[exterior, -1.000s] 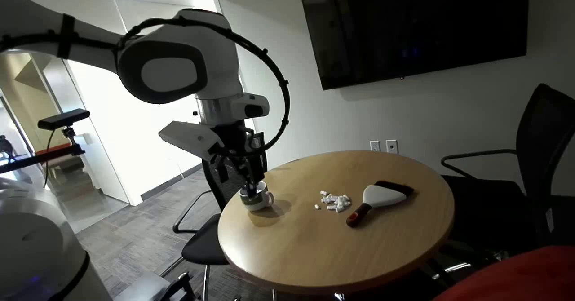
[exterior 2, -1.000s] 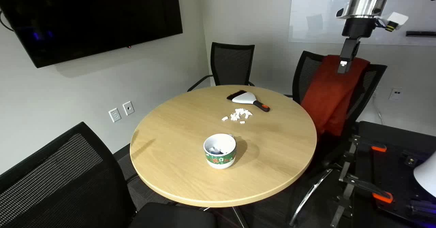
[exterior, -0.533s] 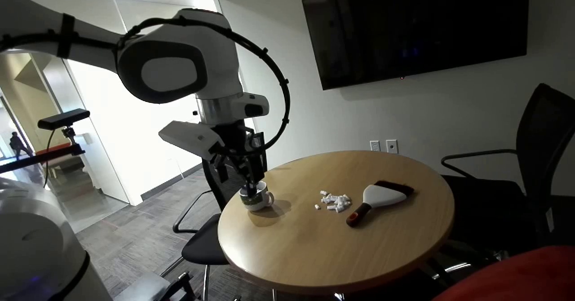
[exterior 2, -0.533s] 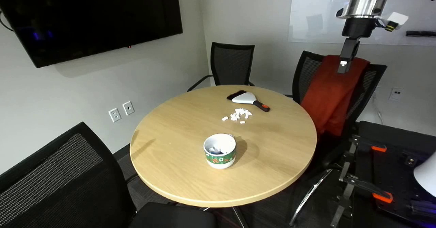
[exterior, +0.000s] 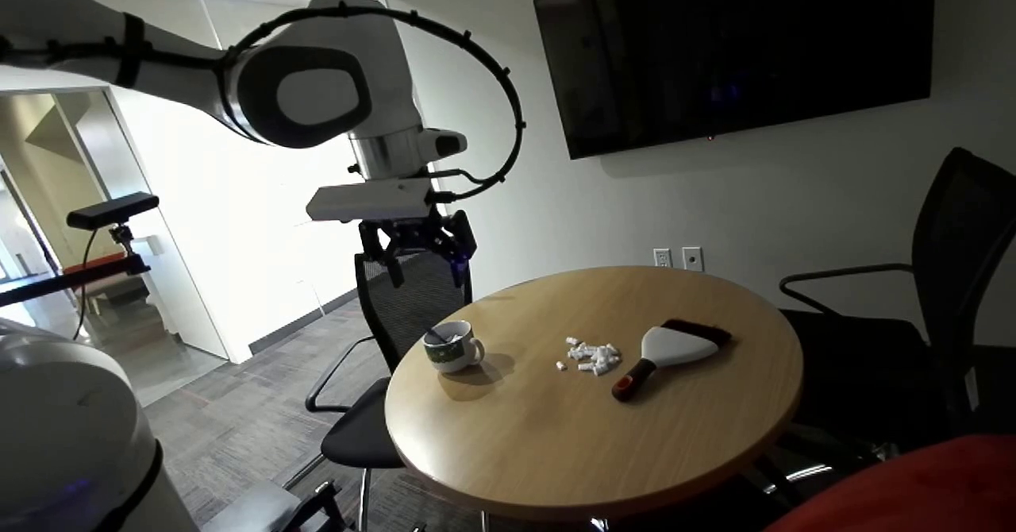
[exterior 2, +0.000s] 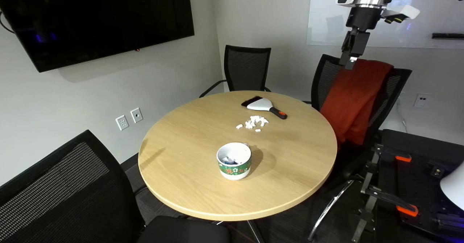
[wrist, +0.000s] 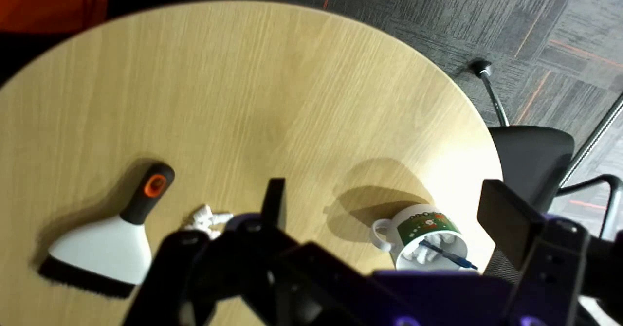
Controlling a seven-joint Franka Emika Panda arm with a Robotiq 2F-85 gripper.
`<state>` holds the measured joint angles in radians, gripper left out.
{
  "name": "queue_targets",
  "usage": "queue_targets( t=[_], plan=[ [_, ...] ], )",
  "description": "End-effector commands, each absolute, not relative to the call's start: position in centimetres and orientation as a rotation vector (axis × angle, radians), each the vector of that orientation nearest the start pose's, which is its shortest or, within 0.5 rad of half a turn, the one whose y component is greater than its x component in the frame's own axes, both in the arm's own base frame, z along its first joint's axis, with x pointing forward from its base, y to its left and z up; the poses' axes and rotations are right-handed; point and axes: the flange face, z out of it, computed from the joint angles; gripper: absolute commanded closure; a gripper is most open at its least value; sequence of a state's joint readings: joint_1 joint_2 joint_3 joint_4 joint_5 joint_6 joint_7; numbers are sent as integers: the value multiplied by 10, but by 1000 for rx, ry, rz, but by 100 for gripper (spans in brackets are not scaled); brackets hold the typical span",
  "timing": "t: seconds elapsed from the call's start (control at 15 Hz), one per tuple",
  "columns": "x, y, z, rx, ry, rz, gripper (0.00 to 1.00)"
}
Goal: Remove the pen from the mug cup and place it on the table
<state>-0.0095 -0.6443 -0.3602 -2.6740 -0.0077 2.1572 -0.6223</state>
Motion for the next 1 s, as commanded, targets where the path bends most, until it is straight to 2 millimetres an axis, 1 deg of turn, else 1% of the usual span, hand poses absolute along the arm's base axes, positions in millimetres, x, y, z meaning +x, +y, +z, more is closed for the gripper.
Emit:
queue_targets(
  t=[0.0,0.07,0.13,0.2,0.27,0.33,0.4,0.53,0.6,0.73,0.8,0.93],
  plan=[
    [380,-109,439,-2899,-768,-314,0],
    [372,-168,474,-2915,-809,-326,0],
    [370,-178,479,-3005,-795,-324,0],
    [370,-138,455,-2944,-763,-329,0],
    [371,-156,467,-2978,-770,-347,0],
    [370,-170,474,-2995,-767,-359,0],
    [368,-178,477,-3000,-765,-365,0],
    [367,-182,477,-3001,-758,-365,0],
    [367,-180,477,-3001,-763,-363,0],
    [380,-171,469,-2998,-889,-358,0],
    [388,-161,462,-2968,-973,-331,0],
    [404,-130,445,-2916,-1142,-290,0]
  ],
)
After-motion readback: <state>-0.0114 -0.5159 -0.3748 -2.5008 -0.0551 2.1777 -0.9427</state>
